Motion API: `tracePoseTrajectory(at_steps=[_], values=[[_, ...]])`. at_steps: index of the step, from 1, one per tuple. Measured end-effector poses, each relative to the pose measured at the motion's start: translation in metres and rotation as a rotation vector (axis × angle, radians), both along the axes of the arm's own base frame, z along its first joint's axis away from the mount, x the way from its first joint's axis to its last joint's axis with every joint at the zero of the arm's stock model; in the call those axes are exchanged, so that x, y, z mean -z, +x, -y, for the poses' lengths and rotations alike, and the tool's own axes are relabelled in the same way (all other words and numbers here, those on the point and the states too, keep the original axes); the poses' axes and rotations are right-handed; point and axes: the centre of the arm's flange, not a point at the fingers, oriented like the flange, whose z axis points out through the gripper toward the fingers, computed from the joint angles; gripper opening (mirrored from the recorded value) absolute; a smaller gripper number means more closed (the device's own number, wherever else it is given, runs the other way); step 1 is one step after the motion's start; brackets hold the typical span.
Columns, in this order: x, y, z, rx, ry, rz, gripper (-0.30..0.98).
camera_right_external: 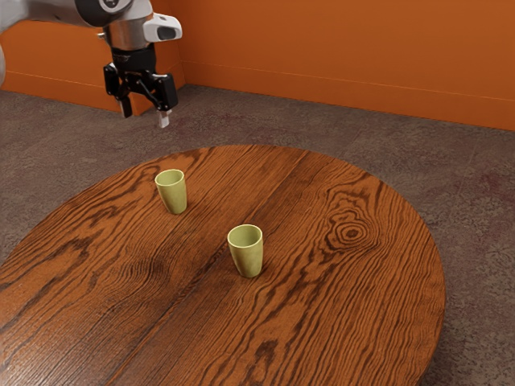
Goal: Place the right cup onto the left cup
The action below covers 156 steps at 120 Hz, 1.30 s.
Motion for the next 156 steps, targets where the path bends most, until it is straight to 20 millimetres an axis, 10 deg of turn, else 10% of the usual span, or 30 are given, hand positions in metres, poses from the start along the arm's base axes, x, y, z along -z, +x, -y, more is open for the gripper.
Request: tracePoseTrajectory(at_steps=[70, 97, 156], values=[[0.107, 0.06, 0.049, 0.047, 0.021, -0.016, 0.69], [0.178, 0.058, 0.062, 0.067, 0.009, -0.028, 0.69], [0.253, 0.044, 0.081, 0.044, -0.081, -0.026, 0.69]])
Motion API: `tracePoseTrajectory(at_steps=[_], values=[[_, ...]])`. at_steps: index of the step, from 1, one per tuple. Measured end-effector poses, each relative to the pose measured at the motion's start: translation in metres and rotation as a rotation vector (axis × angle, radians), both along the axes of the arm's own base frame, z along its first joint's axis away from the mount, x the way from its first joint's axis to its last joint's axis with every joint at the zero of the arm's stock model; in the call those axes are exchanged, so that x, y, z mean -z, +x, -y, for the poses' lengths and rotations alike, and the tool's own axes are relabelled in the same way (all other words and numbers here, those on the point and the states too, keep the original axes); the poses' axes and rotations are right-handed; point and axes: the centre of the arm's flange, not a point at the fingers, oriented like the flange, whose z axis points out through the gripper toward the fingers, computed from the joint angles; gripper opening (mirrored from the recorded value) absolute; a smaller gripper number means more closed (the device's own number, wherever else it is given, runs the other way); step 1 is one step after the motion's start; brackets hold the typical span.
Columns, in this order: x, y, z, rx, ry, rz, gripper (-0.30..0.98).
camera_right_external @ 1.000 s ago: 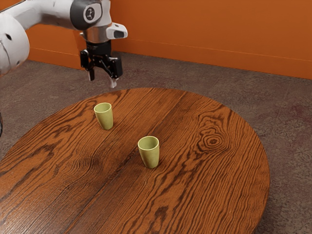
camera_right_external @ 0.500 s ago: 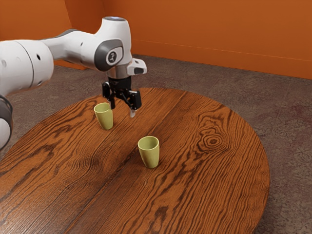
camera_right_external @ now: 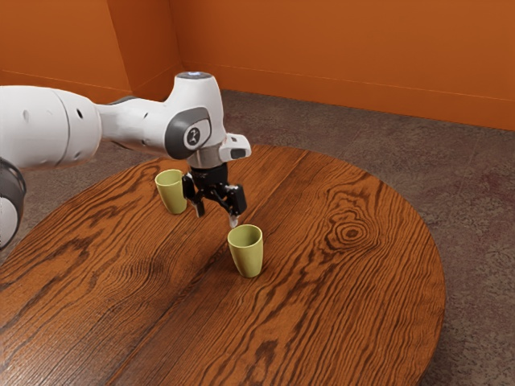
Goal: Place the right cup onto the left cup
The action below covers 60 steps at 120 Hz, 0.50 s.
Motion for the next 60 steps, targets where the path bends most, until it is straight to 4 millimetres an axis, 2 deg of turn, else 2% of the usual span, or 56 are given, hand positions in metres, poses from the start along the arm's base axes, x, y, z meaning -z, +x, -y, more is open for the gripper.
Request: tracePoseTrajectory(at_steps=[18, 40, 60], values=[[0.016, 0.002, 0.005, -0.003, -0.01, 0.009, 0.69], [0.019, 0.003, 0.01, -0.001, -0.017, 0.024, 0.69], [0.028, 0.013, 0.003, -0.01, -0.008, 0.028, 0.69]])
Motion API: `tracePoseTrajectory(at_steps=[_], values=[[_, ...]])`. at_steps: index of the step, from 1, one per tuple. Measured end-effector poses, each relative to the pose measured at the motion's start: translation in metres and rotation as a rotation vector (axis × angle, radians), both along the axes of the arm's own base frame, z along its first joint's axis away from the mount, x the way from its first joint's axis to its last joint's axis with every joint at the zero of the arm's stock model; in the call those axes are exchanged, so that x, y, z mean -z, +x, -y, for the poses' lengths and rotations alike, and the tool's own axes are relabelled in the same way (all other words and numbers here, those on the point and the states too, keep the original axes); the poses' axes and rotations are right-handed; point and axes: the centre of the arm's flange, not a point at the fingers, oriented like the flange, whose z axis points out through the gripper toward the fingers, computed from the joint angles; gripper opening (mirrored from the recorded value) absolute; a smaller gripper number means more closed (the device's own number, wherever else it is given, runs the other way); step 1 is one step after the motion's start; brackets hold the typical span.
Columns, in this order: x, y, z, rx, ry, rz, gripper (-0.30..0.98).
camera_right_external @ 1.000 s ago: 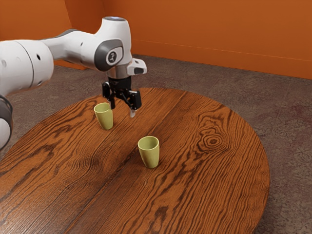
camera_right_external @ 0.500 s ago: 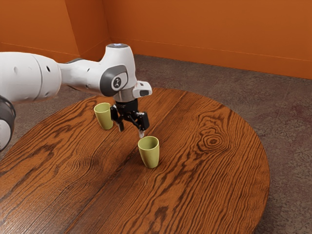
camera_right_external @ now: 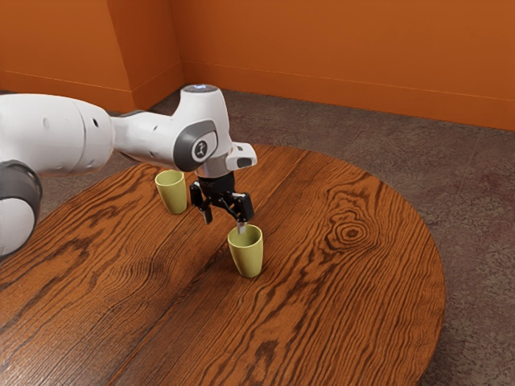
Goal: Place the right cup onto the left cup
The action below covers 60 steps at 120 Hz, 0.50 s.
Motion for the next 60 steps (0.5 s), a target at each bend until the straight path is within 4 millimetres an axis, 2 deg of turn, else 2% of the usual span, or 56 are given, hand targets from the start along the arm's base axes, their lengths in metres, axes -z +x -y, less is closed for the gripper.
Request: tracePoseTrajectory(at_steps=[60], values=[[0.038, 0.002, 0.004, 0.002, 0.007, -0.042, 0.69]])
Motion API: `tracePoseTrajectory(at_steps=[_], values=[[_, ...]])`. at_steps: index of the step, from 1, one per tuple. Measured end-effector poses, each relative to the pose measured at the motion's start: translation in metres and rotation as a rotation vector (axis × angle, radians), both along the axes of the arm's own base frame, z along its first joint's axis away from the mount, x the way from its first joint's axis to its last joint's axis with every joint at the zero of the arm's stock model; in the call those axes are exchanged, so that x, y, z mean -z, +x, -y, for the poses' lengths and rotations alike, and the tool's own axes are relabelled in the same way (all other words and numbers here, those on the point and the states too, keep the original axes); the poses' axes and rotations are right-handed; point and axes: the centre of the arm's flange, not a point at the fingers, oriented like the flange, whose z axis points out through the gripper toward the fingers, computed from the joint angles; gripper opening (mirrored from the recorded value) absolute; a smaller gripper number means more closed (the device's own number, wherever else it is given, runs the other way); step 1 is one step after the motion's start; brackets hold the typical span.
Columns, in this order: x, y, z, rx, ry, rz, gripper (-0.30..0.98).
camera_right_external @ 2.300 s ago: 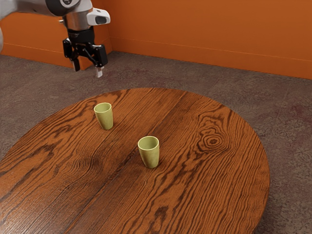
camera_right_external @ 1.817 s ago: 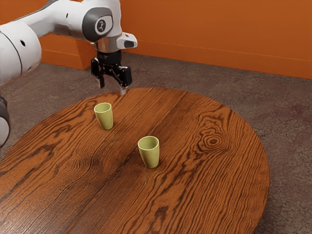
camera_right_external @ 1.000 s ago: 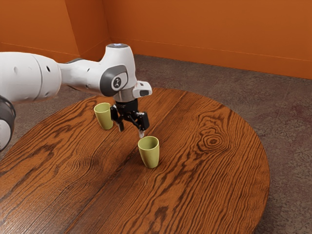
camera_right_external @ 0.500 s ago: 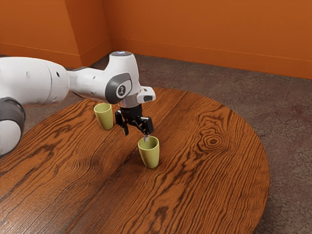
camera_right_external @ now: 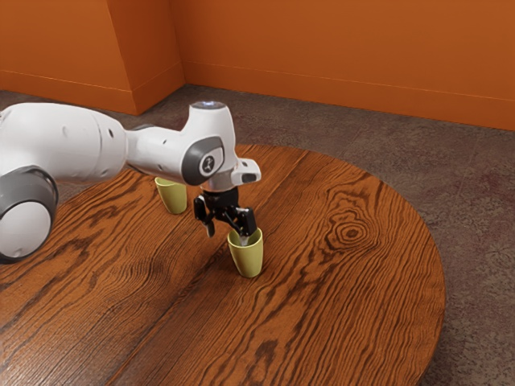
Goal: Place the right cup onto the left cup
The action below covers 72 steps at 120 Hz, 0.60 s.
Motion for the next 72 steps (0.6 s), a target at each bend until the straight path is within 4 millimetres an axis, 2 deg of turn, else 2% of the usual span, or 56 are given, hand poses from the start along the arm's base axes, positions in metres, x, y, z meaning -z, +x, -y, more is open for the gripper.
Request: tracePoseTrajectory(at_steps=[16, 50, 72], values=[[0.0025, 0.0004, 0.0048, 0.009, 0.002, 0.005, 0.65], [0.0022, 0.0018, 0.0079, 0.011, 0.003, 0.018, 0.15], [0.0017, 0.0021, 0.008, 0.003, 0.003, 0.022, -0.02]])
